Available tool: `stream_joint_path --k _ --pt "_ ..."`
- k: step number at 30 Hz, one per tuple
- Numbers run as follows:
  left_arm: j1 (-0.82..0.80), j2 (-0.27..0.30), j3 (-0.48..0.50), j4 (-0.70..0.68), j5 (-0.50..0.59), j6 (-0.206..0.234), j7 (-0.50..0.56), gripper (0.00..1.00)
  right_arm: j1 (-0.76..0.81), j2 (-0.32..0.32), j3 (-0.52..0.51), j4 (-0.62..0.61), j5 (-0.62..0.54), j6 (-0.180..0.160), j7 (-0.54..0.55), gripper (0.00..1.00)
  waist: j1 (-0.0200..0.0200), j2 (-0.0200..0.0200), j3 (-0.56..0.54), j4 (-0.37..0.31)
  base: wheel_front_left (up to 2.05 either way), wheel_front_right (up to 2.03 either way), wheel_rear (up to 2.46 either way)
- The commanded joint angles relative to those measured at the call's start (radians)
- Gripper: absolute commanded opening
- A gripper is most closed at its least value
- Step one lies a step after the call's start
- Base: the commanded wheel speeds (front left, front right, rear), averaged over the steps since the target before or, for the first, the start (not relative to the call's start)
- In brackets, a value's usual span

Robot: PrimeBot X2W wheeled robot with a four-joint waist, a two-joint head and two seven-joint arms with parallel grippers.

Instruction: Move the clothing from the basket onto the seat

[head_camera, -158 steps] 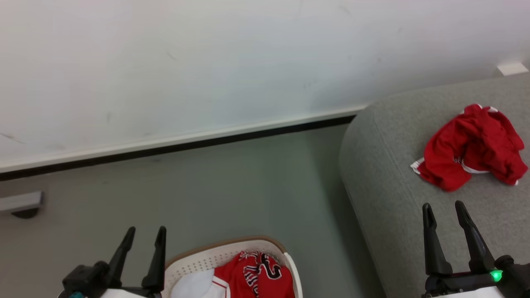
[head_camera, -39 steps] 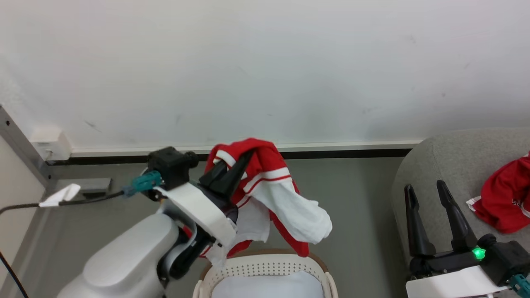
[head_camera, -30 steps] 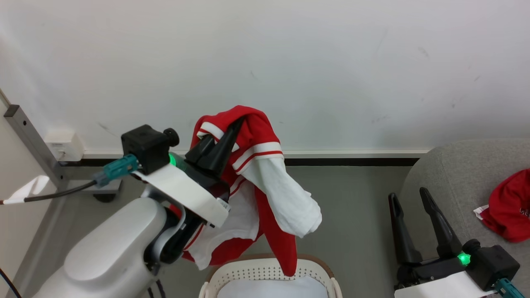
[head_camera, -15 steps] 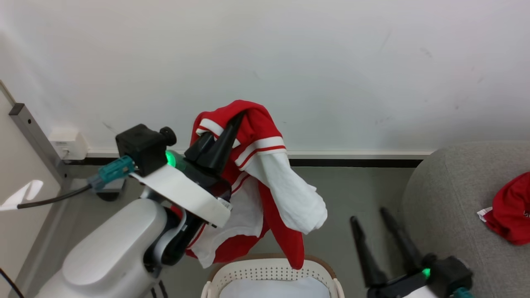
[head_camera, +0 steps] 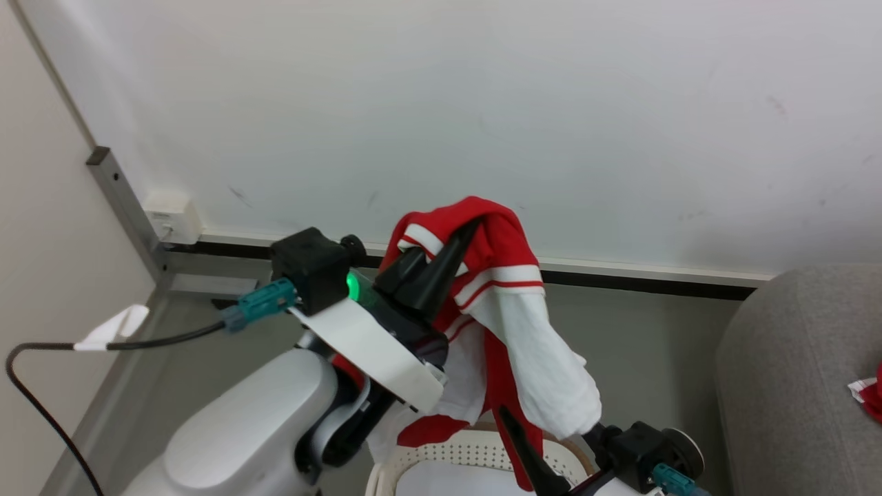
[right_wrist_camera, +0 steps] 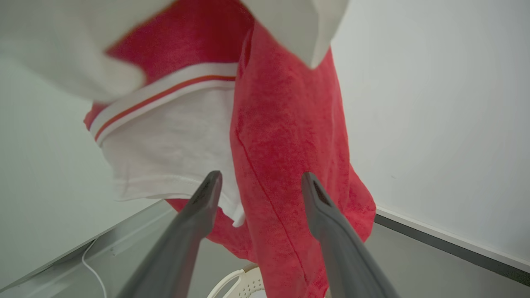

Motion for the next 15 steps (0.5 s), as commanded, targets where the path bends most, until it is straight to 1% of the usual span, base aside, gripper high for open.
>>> stream_joint_path --k 1,5,9,13,14,15 --pt "-0.005 -0.009 -0.007 -0.007 0.004 -0.005 0.005 0.0 -0.021 -0.003 0.004 0.02 0.013 -0.002 0.0 1.0 0.0 -0.0001 -0.007 0.027 0.0 0.0 0.0" --pt "0.006 -0.038 -0.042 -0.022 0.0 -0.015 0.022 0.0 -0.05 -0.003 -0.029 0.093 0.022 -0.002 0.0 1.0 0.0 -0.0001 -0.017 0.075 0.0 0.0 0.0" --pt "0.02 -0.057 -0.076 -0.046 -0.002 -0.02 0.044 0.0 -0.065 -0.003 -0.05 0.117 0.028 -0.002 0.0 1.0 0.0 -0.0001 -0.024 0.117 0.0 0.0 0.0" --pt "0.031 -0.074 -0.105 -0.071 -0.013 -0.027 0.062 0.0 -0.075 -0.003 -0.045 0.124 0.018 -0.002 0.0 1.0 0.0 -0.0001 -0.028 0.146 0.0 0.0 0.0" --pt "0.033 -0.076 -0.111 -0.074 -0.012 -0.026 0.065 0.0 -0.077 -0.003 -0.044 0.125 0.015 -0.002 0.0 0.71 0.0 -0.0001 -0.028 0.151 0.0 0.0 0.0" --pt "0.034 -0.078 -0.114 -0.076 -0.011 -0.026 0.066 0.0 -0.081 -0.003 -0.044 0.124 0.015 -0.002 0.0 0.31 0.0 -0.0001 -0.029 0.155 0.0 0.0 0.0"
